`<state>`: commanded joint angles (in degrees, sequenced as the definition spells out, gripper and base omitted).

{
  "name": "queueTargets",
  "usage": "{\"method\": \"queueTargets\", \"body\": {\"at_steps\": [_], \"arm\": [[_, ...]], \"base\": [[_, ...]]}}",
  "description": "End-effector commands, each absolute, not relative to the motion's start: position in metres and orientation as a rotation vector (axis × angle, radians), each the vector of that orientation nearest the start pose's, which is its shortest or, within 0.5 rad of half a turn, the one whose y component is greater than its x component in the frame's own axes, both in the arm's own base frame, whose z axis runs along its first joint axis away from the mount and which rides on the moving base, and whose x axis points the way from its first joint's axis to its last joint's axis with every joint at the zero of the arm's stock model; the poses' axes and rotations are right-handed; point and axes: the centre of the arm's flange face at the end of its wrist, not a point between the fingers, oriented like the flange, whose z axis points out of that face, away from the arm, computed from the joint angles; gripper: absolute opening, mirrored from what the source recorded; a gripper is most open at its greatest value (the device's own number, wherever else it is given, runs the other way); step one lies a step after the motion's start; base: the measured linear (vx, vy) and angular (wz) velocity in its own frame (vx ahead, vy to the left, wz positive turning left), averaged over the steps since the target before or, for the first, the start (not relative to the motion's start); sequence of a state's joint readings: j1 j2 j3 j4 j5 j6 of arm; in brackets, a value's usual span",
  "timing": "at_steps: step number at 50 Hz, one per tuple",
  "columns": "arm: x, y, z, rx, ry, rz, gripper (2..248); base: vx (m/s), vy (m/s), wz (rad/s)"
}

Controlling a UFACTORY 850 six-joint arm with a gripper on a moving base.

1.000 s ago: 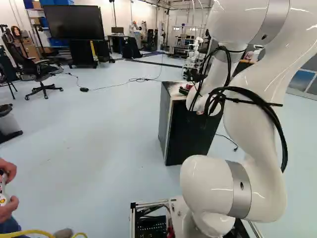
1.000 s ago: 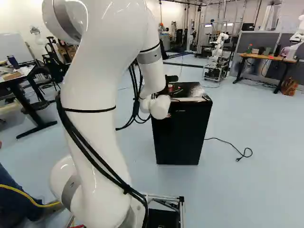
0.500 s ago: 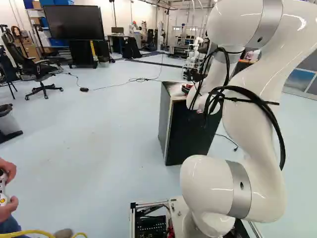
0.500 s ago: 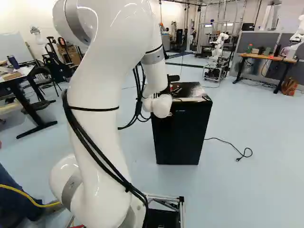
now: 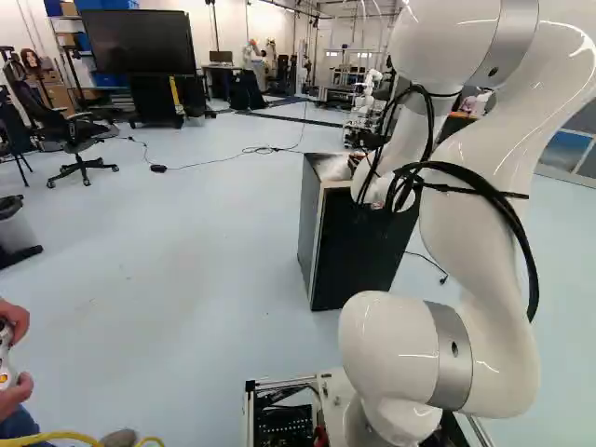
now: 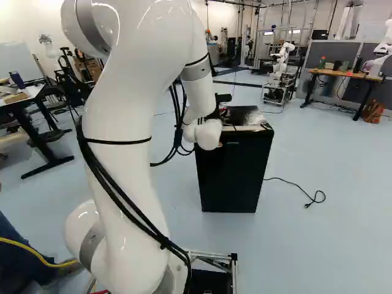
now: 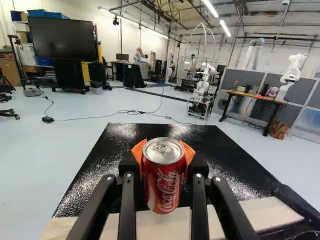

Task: Grab a drink from the fridge

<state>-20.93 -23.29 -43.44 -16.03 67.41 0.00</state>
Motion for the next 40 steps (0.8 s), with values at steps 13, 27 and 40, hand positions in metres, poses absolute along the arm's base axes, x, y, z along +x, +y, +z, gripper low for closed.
{"method": "queueTargets", "body": {"at_steps": [13, 27, 40], "arm": [[0.502, -0.167, 0.383, -2.364, 0.006, -2.285, 98], [0.502, -0.167, 0.399, -2.337, -0.003, -2.323, 98], [0.502, -0.166, 0.404, -2.329, -0.006, -2.333, 98]], "base": [[0.0, 0.0, 0.0], [0.0, 0.0, 0.0], [0.0, 0.0, 0.0]]}}
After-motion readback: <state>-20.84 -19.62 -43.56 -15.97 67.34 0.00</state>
